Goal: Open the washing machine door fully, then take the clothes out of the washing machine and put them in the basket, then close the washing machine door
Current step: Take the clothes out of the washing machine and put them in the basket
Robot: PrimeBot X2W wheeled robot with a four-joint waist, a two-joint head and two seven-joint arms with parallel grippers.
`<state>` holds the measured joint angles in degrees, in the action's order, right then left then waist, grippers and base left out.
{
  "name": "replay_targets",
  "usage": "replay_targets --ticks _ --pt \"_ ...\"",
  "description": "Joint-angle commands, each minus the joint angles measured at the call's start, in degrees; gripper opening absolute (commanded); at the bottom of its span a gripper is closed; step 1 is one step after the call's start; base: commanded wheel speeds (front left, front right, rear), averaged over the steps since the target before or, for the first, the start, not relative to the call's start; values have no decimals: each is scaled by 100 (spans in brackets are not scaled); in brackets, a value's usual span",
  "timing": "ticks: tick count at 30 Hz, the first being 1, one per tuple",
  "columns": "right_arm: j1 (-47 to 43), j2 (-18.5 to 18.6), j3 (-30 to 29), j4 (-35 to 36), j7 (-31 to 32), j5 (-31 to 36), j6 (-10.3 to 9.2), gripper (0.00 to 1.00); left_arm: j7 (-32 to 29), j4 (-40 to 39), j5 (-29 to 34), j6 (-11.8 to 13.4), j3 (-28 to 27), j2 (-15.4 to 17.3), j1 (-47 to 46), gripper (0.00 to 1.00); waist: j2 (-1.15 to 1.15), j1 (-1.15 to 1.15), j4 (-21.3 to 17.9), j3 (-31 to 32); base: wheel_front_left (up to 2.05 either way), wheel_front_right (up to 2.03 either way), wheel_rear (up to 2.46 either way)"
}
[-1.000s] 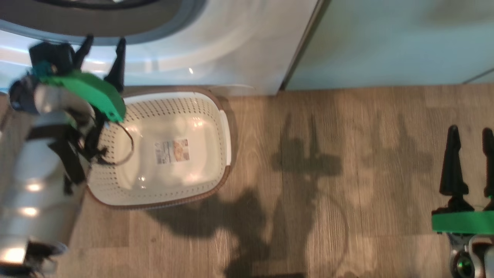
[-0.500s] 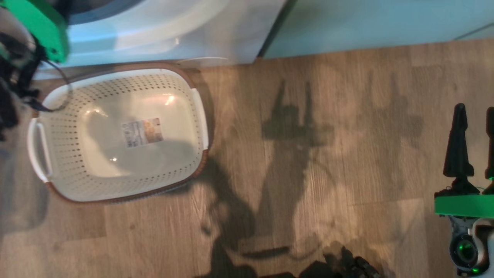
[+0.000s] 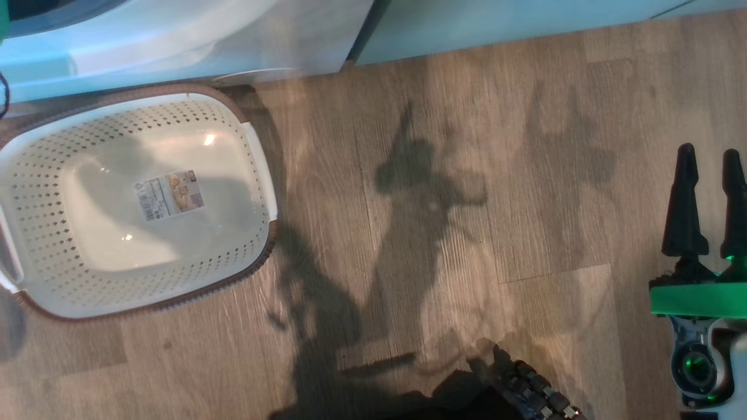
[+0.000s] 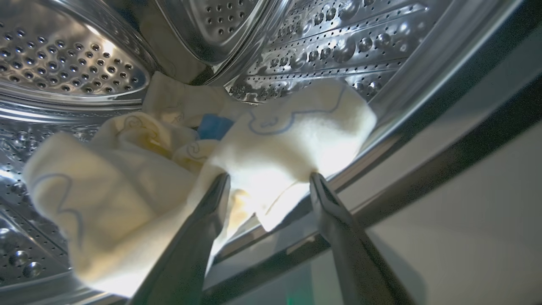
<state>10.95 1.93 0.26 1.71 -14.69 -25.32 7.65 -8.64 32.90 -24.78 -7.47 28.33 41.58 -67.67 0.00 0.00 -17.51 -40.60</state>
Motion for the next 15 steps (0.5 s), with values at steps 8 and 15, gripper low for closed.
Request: replay_targets --ticks 8,15 --pt "13 95 120 96 -31 -121 -16 100 -226 127 161 115 -14 327 -309 35 0 0 -77 -40 0 0 0" --pt "42 95 65 81 -31 -144 -16 100 -312 236 223 227 73 290 -357 0 0 0 -81 -61 0 0 0"
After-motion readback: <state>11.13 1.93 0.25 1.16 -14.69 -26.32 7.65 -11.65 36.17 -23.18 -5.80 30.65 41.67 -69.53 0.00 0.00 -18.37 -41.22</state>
